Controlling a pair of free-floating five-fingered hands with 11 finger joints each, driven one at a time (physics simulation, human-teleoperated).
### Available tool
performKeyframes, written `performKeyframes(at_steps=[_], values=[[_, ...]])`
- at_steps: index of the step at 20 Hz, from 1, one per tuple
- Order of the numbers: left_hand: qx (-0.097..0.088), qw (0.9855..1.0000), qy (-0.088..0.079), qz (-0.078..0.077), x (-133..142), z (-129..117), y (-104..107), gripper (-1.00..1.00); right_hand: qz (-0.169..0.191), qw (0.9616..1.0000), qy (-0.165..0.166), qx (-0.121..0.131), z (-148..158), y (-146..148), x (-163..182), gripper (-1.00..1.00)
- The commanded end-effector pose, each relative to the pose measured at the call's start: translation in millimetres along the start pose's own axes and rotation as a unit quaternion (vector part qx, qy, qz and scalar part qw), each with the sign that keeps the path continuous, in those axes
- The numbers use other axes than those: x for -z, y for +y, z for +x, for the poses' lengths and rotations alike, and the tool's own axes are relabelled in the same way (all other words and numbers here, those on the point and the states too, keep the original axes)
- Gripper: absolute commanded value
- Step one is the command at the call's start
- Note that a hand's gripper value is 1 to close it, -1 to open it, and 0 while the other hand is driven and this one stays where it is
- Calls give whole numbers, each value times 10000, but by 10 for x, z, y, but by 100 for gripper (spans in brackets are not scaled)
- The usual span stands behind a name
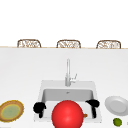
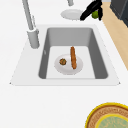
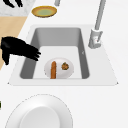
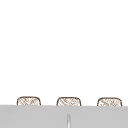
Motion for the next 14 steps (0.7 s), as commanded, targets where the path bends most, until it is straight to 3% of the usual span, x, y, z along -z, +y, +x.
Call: performKeyframes(at_steps=[1,3,8,14], values=[[0,10000,0,0,0,0,0,0,0,10000,0,0,-1,-3,4,-100],[0,10000,0,0,0,0,0,0,-366,9993,-2,-106,9,-91,-29,-100],[0,10000,0,0,0,0,0,0,-155,9999,-10,-22,143,-314,143,-100],[0,10000,0,0,0,0,0,0,-552,9984,-23,-103,267,-669,378,-100]])
